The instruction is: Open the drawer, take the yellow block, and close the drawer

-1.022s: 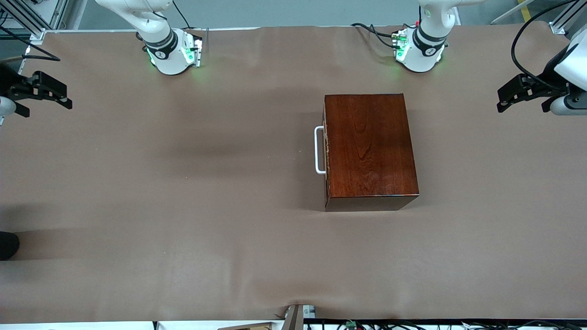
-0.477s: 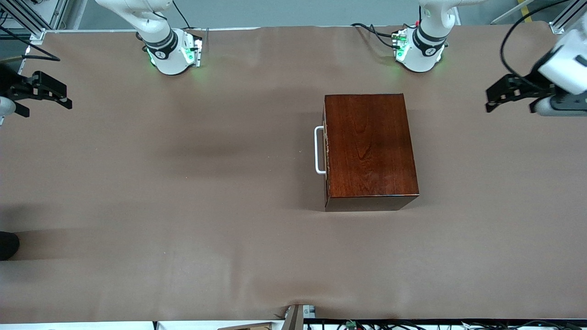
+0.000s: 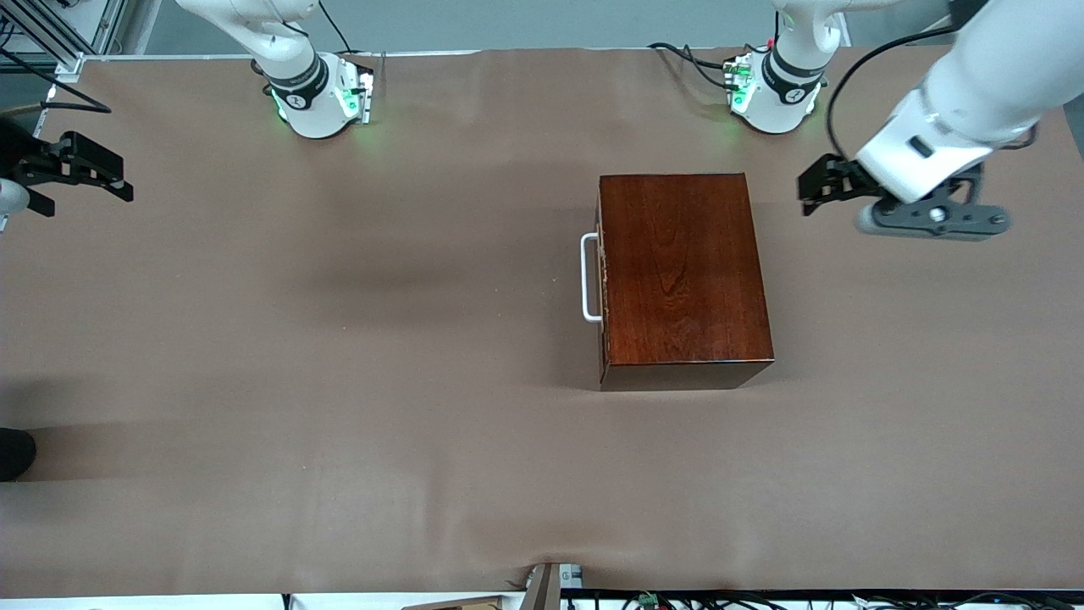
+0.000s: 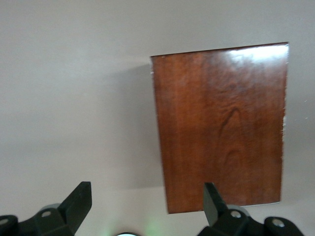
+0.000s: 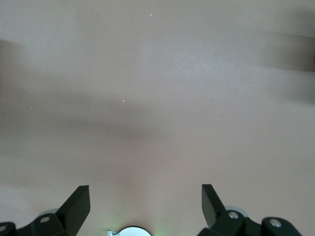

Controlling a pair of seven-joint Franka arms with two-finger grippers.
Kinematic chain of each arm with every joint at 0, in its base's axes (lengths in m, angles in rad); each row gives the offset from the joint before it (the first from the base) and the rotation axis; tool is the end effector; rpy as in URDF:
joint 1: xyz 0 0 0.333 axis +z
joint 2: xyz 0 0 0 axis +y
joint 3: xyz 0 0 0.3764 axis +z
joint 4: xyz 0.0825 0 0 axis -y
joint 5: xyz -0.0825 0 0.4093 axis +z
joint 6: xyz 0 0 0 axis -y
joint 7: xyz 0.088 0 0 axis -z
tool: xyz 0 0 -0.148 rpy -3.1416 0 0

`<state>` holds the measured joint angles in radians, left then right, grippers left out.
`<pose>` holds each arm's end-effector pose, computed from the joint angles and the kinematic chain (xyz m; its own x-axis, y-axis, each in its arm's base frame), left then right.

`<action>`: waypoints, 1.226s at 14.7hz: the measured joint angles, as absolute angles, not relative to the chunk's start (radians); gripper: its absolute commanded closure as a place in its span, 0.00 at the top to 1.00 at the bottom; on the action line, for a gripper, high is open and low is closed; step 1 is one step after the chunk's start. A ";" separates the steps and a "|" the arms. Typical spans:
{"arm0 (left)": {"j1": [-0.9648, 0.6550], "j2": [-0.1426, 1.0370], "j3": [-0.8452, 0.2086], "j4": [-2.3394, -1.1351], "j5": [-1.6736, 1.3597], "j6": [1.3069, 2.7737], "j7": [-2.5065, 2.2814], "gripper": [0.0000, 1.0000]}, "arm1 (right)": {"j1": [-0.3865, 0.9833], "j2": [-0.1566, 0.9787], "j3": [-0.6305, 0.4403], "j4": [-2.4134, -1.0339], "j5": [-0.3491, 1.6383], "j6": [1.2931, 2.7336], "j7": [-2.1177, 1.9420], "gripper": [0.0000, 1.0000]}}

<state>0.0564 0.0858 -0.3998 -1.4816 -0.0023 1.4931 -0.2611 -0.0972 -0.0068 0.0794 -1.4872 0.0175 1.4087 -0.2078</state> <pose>0.5668 -0.1915 0.6346 0.9938 -0.0825 -0.0744 -0.0815 -0.9965 0.0170 0.5573 -0.0069 0.6752 0.9792 0.1916 -0.0666 0.1899 -0.9813 -0.0313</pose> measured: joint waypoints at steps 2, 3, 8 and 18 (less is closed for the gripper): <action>0.009 0.141 -0.421 -1.442 -0.003 1.509 -0.344 1.00 | -0.097 -0.007 0.079 -1.487 0.017 1.409 -0.208 1.00; -0.029 0.171 -0.422 -1.427 -0.003 1.529 -0.378 1.00 | -0.097 -0.007 0.080 -1.487 0.017 1.409 -0.208 1.00; -0.207 0.312 -0.421 -1.384 0.008 1.627 -0.566 1.00 | -0.097 -0.007 0.080 -1.488 0.017 1.409 -0.208 1.00; -0.699 0.554 -0.117 -1.259 0.101 1.708 -0.873 1.00 | -0.098 -0.007 0.079 -1.488 0.017 1.409 -0.208 1.00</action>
<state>-0.6985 0.5539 -0.1166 -1.2592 0.1009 1.7079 -0.8727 -0.0977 -0.0065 0.0794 -1.4880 0.0175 1.4087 -0.2078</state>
